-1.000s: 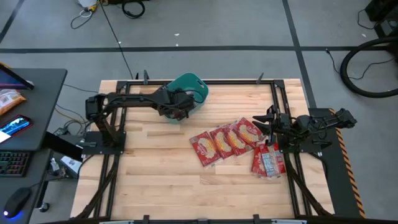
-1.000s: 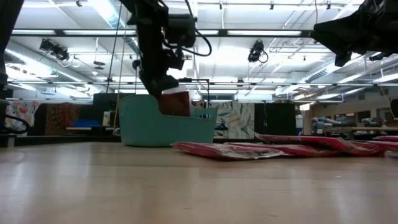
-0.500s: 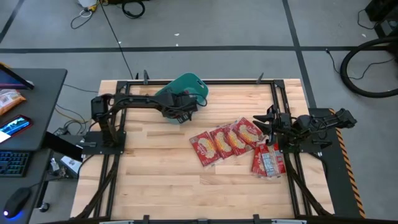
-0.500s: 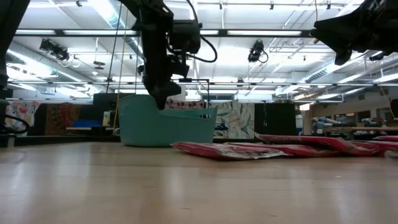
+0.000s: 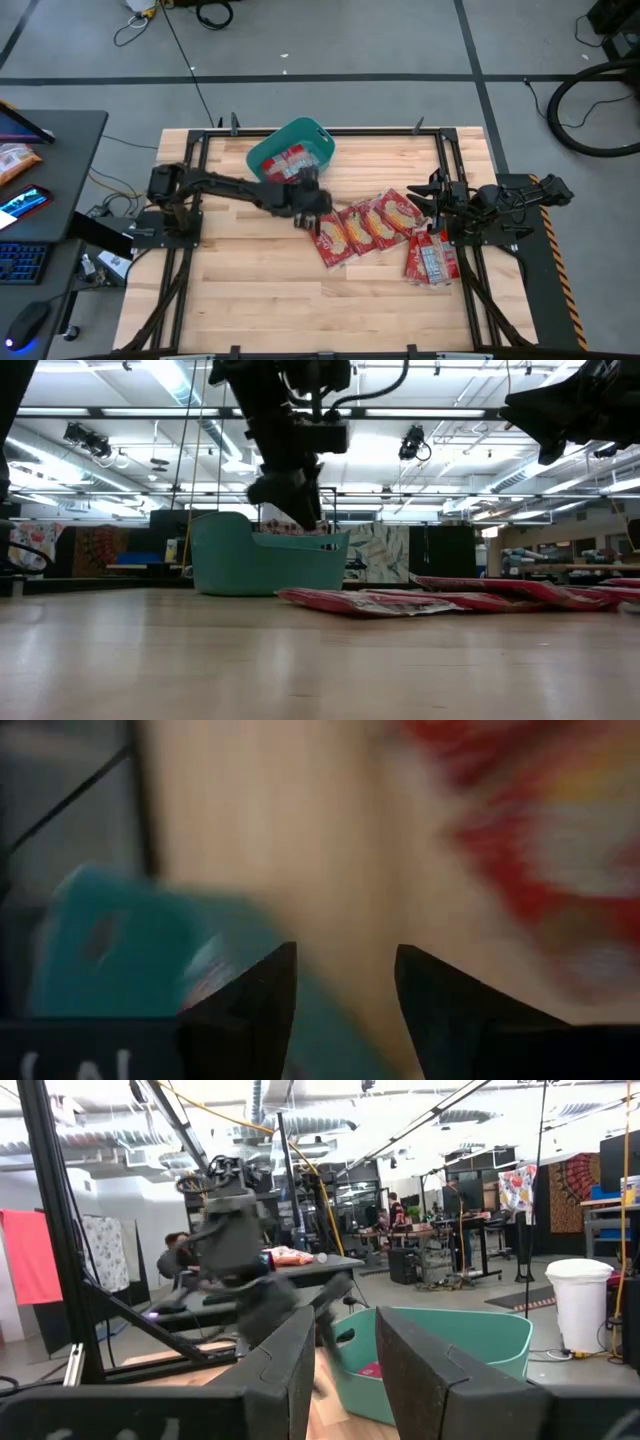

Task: Sort popcorn bags into baskets
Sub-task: Put the red popcorn bag into the green bin

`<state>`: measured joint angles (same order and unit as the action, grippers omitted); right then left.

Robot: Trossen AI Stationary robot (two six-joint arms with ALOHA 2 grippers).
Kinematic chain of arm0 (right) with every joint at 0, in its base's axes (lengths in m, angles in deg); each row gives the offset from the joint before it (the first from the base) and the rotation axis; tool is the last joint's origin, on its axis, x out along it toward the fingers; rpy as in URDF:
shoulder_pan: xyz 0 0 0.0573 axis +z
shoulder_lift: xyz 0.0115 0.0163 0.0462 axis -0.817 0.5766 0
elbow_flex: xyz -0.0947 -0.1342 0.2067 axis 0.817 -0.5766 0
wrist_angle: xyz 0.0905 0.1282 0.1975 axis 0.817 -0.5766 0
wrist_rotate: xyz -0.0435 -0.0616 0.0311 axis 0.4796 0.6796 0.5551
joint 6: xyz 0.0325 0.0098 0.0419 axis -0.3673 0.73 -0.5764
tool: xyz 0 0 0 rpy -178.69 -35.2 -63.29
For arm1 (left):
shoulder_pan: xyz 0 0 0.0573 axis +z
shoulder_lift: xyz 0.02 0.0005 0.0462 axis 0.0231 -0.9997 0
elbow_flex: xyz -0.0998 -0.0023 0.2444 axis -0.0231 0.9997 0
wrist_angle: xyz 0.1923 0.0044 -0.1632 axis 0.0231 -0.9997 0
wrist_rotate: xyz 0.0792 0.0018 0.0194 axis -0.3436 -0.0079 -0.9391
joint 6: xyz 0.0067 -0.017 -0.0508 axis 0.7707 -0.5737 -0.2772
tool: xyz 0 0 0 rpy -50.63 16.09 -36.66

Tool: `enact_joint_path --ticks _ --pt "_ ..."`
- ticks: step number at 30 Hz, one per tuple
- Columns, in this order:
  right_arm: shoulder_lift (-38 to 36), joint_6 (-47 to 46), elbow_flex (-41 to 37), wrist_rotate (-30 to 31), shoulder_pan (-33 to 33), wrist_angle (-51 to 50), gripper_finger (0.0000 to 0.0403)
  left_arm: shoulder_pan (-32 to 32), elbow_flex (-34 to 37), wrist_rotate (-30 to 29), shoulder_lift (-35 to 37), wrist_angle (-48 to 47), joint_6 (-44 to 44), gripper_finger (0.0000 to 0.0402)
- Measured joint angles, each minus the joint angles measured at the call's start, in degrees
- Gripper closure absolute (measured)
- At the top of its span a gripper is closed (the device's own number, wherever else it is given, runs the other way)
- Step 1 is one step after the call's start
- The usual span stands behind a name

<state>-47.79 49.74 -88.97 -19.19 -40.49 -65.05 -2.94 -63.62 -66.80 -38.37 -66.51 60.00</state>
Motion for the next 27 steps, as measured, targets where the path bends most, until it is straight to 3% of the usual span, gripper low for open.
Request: enact_joint_path --ticks 3,10,27 --pt "0.0 0.0 0.0 0.0 0.0 0.4 0.0289 -2.7 0.1 5.9 -1.0 -0.5 4.5 0.0226" --pt "0.4 0.0 0.0 0.1 0.0 1.4 0.0289 -7.8 0.1 12.0 -3.6 -0.3 10.9 0.0226" --pt "0.7 0.0 0.0 0.0 0.0 2.4 0.0289 -10.5 0.1 12.1 -10.6 2.4 13.7 0.0229"
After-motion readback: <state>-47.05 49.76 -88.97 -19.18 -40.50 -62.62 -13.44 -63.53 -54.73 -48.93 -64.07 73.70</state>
